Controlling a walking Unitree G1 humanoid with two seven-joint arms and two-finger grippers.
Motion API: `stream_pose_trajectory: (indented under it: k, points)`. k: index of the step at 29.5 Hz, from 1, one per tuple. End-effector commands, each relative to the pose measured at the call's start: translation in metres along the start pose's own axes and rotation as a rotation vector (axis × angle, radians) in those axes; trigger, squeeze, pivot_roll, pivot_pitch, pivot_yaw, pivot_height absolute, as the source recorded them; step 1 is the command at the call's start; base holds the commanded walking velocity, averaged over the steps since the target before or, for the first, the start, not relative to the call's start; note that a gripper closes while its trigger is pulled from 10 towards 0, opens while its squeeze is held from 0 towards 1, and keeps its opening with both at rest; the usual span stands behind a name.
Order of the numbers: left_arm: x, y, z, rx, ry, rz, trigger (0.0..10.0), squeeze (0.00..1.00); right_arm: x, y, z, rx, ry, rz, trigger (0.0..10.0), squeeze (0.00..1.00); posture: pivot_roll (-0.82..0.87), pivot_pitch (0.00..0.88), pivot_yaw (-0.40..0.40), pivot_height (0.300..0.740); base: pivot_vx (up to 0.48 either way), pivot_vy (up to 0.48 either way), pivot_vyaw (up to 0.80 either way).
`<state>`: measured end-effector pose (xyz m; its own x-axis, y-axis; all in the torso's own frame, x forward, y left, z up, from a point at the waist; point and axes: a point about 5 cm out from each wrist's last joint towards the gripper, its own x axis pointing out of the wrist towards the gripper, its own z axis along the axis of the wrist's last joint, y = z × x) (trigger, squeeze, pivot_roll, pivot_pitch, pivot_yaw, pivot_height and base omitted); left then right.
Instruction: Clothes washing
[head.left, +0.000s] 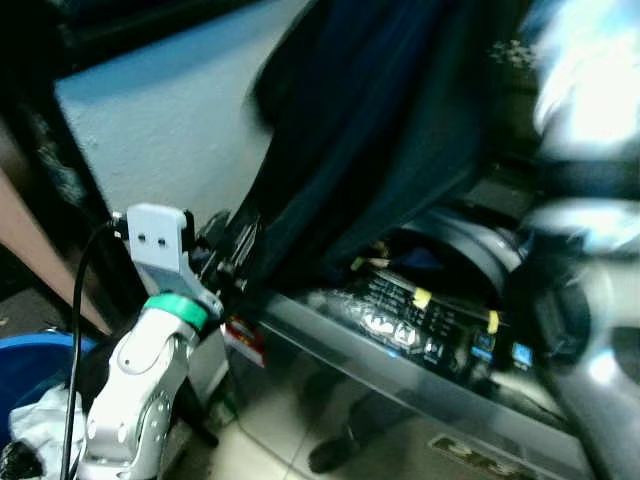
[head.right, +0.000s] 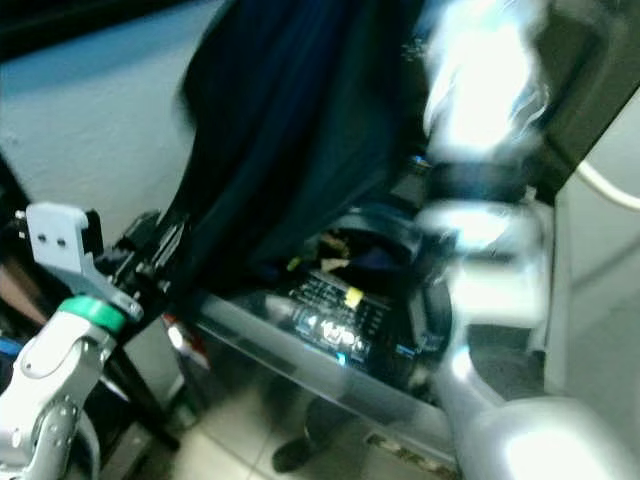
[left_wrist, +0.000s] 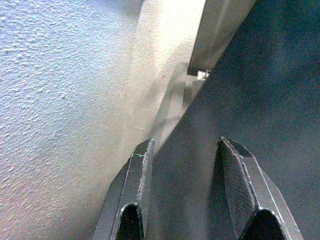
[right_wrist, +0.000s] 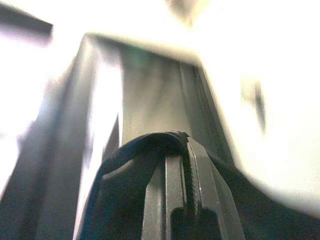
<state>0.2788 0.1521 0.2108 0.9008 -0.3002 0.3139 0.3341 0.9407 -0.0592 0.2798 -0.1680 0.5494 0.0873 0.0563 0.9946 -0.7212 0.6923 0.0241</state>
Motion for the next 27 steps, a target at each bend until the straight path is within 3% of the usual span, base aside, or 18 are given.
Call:
stream_pose_trajectory:
  k: [1, 4, 7, 8, 9, 12, 13, 14, 16, 17, 19, 21, 22, 23, 25, 27]
  points:
    - [-0.003, 0.001, -0.005, -0.008, 0.022, 0.012, 10.0, 0.0, -0.011, -0.01, -0.01, -0.028, 0.054, -0.02, 10.0, 0.0, 0.13, 0.0, -0.02, 0.74, 0.0, 0.0, -0.8]
    - [-0.004, 0.001, -0.005, -0.008, 0.022, 0.016, 10.0, 0.0, -0.019, -0.009, -0.022, -0.071, 0.125, 0.001, 10.0, 0.0, 0.14, 0.0, -0.032, 0.74, 0.0, 0.0, -0.8]
    - [-0.005, 0.001, -0.005, -0.008, 0.025, 0.017, 10.0, 0.0, -0.062, -0.005, -0.075, -0.148, 0.395, 0.055, 10.0, 0.0, 0.14, 0.0, -0.027, 0.74, 0.0, 0.0, -0.8]
    - [-0.005, 0.001, -0.005, -0.008, 0.025, 0.017, 10.0, 0.0, -0.062, -0.005, -0.075, -0.148, 0.395, 0.055, 10.0, 0.0, 0.14, 0.0, -0.027, 0.74, 0.0, 0.0, -0.8]
    - [-0.005, 0.001, -0.005, -0.007, 0.027, 0.016, 10.0, 0.0, -0.078, -0.003, -0.09, -0.145, 0.476, 0.072, 10.0, 0.0, 0.14, 0.0, -0.027, 0.74, 0.0, 0.0, -0.8]
    - [-0.005, 0.002, -0.005, -0.007, 0.028, 0.015, 10.0, 0.0, -0.087, -0.002, -0.099, -0.141, 0.521, 0.082, 10.0, 0.0, 0.14, 0.0, -0.027, 0.74, 0.0, 0.0, -0.8]
    - [-0.005, 0.002, -0.005, -0.007, 0.029, 0.015, 10.0, 0.0, -0.106, -0.002, -0.114, -0.141, 0.607, 0.09, 10.0, 0.0, 0.14, 0.003, -0.024, 0.74, 0.0, 0.0, -0.8]
    - [-0.005, 0.002, -0.005, -0.007, 0.029, 0.015, 10.0, 0.0, -0.106, -0.002, -0.114, -0.141, 0.607, 0.09, 10.0, 0.0, 0.14, 0.003, -0.024, 0.74, 0.0, 0.0, -0.8]
    - [-0.005, 0.001, -0.006, -0.009, 0.031, 0.011, 10.0, 0.0, -0.144, -0.005, -0.138, -0.148, 0.767, 0.102, 10.0, 0.0, 0.14, 0.004, -0.024, 0.74, 0.0, 0.0, -0.8]
    - [-0.005, 0.001, -0.006, -0.009, 0.031, 0.011, 10.0, 0.0, -0.144, -0.005, -0.138, -0.148, 0.767, 0.102, 10.0, 0.0, 0.14, 0.004, -0.024, 0.74, 0.0, 0.0, -0.8]
    - [-0.006, 0.0, -0.006, -0.011, 0.035, 0.006, 10.0, 0.0, -0.182, -0.005, -0.153, -0.125, 0.941, 0.143, 10.0, 0.0, 0.14, 0.006, -0.02, 0.74, 0.0, 0.0, -0.8]
    - [-0.006, 0.0, -0.006, -0.011, 0.035, 0.006, 10.0, 0.0, -0.182, -0.005, -0.153, -0.125, 0.941, 0.143, 10.0, 0.0, 0.14, 0.006, -0.02, 0.74, 0.0, 0.0, -0.8]
    - [-0.006, 0.0, -0.006, -0.012, 0.037, 0.002, 10.0, 0.0, -0.199, -0.003, -0.157, -0.105, 1.028, 0.179, 10.0, 0.0, 0.14, 0.006, -0.02, 0.74, 0.0, 0.0, -0.8]
    - [-0.006, 0.0, -0.006, -0.012, 0.037, 0.002, 10.0, 0.0, -0.199, -0.003, -0.157, -0.105, 1.028, 0.179, 10.0, 0.0, 0.14, 0.006, -0.02, 0.74, 0.0, 0.0, -0.8]
    - [-0.006, 0.0, -0.006, -0.01, 0.043, -0.006, 10.0, 0.0, -0.224, 0.005, -0.159, -0.054, 1.149, 0.261, 10.0, 0.0, 0.14, 0.007, -0.017, 0.74, 0.0, 0.0, -0.8]
    - [-0.006, 0.0, -0.005, -0.007, 0.044, -0.005, 10.0, 0.0, -0.231, 0.009, -0.158, -0.023, 1.177, 0.285, 10.0, 0.0, 0.14, 0.007, -0.017, 0.74, 0.0, 0.0, -0.8]
